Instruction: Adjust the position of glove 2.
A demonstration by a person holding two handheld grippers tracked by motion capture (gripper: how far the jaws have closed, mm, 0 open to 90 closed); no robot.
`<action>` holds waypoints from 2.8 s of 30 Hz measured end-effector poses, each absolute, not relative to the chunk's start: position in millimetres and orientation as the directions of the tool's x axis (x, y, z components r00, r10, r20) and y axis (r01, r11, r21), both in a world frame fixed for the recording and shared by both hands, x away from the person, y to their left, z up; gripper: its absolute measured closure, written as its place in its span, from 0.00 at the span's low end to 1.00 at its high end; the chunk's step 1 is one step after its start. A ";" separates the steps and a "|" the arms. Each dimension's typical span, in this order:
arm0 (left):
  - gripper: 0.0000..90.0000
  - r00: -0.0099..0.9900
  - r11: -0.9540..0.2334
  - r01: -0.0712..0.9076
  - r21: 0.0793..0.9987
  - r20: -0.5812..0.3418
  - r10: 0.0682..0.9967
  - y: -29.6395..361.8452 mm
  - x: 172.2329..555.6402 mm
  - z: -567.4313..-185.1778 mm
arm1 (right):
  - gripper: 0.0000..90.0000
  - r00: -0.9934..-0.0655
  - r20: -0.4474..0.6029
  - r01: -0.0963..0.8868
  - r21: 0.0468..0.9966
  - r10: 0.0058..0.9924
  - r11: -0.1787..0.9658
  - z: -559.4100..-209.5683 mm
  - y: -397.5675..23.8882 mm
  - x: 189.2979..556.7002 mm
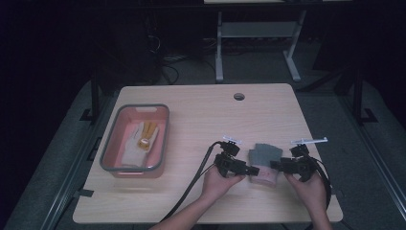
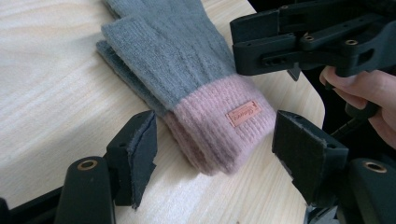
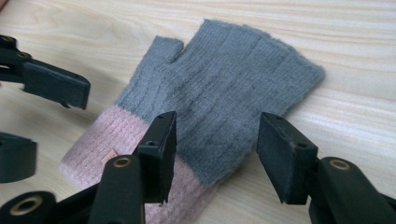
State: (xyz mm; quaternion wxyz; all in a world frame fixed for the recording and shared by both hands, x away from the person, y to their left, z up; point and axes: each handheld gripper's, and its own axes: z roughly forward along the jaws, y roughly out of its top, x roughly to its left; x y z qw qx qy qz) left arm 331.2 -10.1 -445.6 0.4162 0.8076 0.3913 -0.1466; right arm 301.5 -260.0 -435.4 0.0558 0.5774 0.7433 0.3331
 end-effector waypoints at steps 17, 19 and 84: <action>0.45 0.616 -0.345 0.785 0.515 -0.588 0.525 -23.7 334.7 -462.4 | 0.51 -0.294 0.402 0.837 0.546 0.867 0.031 -448.9 -274.4 296.3; 0.47 0.616 -0.354 0.785 0.508 -0.581 0.533 -24.4 334.9 -464.0 | 0.51 -0.289 0.413 0.843 0.537 0.864 0.025 -451.4 -274.3 296.7; 0.68 0.598 -0.310 0.799 0.515 -0.629 0.497 -11.9 335.0 -469.6 | 0.82 -0.237 0.682 0.867 0.469 0.692 -0.166 -464.8 -272.3 291.7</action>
